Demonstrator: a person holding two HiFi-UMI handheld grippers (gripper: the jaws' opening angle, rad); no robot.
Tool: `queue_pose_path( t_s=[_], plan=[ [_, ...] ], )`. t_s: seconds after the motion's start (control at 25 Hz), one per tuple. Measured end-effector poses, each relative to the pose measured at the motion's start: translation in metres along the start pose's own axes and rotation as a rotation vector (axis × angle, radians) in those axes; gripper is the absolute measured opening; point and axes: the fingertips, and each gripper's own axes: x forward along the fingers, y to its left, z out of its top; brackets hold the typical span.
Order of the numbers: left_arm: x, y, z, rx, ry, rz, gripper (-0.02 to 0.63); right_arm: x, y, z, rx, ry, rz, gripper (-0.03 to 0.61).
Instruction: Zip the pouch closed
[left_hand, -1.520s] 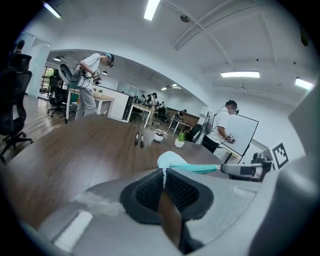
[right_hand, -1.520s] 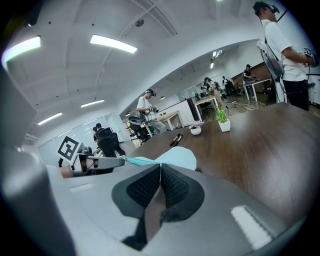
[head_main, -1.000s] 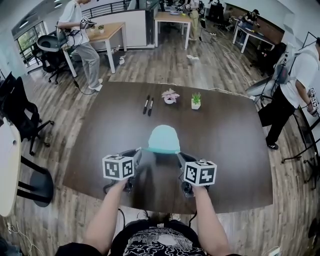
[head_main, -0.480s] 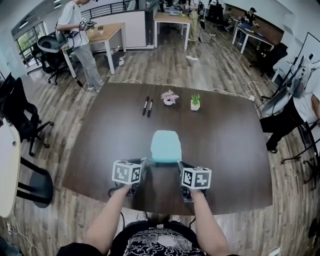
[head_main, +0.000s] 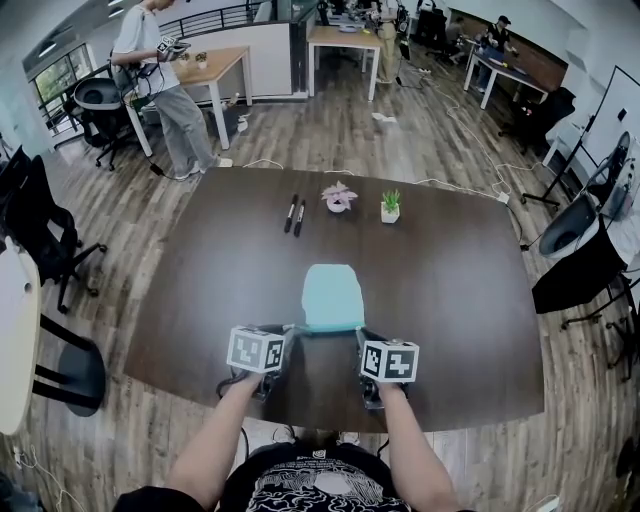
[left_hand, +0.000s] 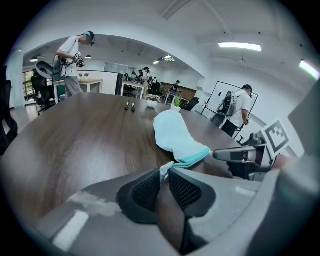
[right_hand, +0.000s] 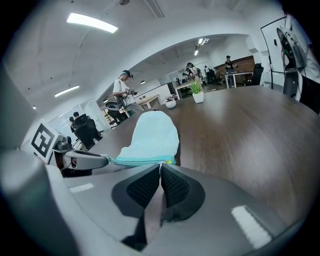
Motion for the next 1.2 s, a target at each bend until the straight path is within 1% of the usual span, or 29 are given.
queue_pose_path(
  t_s=[0.16,0.32,0.48,0.72,1.2],
  plan=[
    [0.0,-0.002,-0.002,-0.022,0.005,-0.012,0.17,-0.001,-0.001,0.0,0.012,0.0,-0.004,0.044],
    [-0.002,-0.002,0.004,-0.015,-0.009,-0.005,0.173,-0.003,-0.003,0.004,0.017,-0.009,-0.003,0.051],
    [-0.006,-0.005,0.022,0.007,-0.045,-0.003,0.173,-0.007,-0.004,0.018,0.002,-0.038,-0.007,0.051],
    [-0.018,-0.012,0.059,0.041,-0.117,-0.004,0.173,-0.026,0.0,0.061,-0.047,-0.117,-0.008,0.051],
    [-0.069,-0.034,0.149,0.158,-0.308,0.004,0.172,-0.079,0.029,0.15,-0.172,-0.307,0.009,0.048]
  ],
)
